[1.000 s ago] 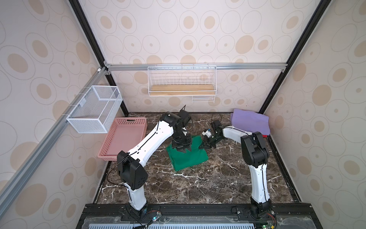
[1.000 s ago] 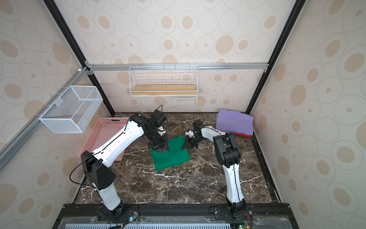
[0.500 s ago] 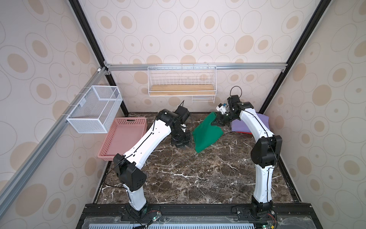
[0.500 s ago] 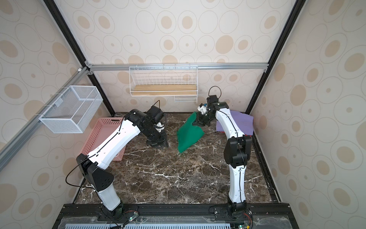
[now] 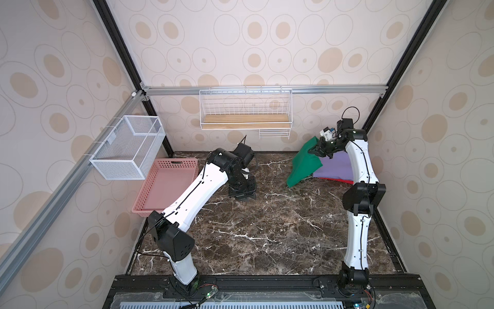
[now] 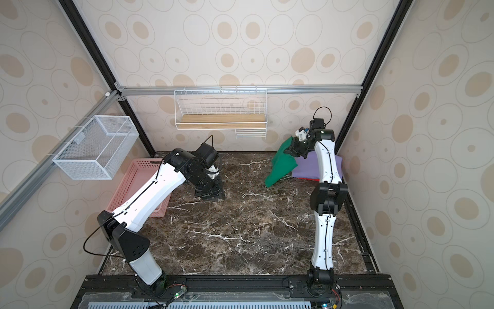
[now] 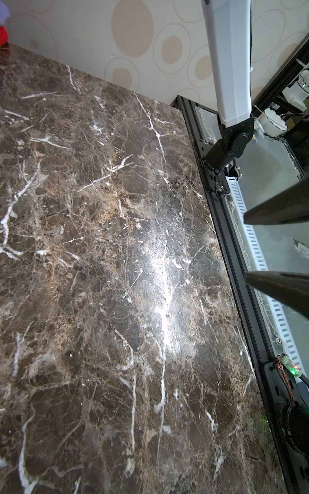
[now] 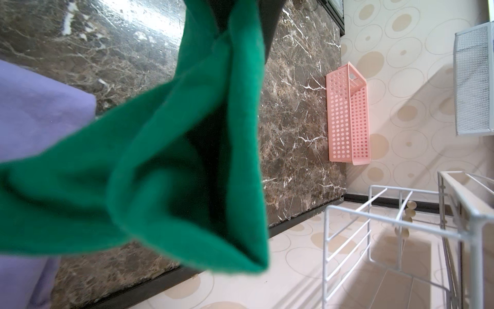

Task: Fold and stack t-shirts
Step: Place the T-shirt at the t-shirt.

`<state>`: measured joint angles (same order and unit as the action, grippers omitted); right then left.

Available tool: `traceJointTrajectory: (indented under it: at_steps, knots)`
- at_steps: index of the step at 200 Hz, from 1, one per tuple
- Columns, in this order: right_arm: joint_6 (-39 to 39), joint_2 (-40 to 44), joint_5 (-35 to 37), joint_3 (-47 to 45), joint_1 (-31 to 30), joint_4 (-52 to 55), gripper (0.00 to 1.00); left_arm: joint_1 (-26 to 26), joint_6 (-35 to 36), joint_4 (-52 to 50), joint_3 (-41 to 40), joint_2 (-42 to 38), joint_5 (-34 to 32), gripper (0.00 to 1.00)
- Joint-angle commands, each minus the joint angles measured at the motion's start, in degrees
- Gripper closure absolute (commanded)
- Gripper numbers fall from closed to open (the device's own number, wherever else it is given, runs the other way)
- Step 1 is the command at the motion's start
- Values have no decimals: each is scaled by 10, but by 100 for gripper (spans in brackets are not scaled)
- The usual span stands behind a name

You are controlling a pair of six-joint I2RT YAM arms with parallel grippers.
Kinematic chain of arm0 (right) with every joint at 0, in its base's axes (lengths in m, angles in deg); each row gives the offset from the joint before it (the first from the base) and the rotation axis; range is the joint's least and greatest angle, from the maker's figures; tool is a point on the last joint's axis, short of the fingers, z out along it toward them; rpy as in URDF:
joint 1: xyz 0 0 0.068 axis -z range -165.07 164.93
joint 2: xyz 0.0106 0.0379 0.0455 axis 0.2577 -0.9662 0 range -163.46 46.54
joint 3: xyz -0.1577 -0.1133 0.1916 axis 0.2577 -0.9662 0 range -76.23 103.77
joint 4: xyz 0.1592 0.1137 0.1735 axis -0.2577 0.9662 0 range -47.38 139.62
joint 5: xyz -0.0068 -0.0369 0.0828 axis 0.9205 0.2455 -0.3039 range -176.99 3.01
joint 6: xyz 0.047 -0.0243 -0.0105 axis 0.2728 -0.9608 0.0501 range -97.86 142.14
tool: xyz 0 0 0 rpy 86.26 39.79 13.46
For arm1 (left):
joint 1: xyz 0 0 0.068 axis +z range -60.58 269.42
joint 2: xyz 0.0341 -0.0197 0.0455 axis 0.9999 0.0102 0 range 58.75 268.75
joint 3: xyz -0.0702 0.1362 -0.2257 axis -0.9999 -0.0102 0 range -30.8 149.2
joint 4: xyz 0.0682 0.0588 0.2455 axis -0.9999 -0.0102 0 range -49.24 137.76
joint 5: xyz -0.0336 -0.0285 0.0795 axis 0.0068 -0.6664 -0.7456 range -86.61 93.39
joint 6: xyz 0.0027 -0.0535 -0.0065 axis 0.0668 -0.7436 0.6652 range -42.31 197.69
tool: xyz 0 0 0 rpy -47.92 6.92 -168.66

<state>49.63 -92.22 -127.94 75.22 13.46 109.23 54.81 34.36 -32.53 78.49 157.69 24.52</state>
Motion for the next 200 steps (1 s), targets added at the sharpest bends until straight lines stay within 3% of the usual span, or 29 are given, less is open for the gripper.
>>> traceJointTrajectory:
  at_steps: [1, 79, 155, 200]
  knots:
    - [18, -19, -44, 41, 13, -27, 100, 3, 0, -11, 0, -12, -3, 67]
    - [128, -61, -141, 66, 71, -203, 100, 7, 11, -12, -3, 5, 1, 67]
    - [121, -67, -161, 56, 107, -252, 100, 8, 9, -2, -28, 13, 10, 67]
    - [129, -52, -172, 41, 170, -277, 100, 7, 8, 5, -43, 12, 15, 67]
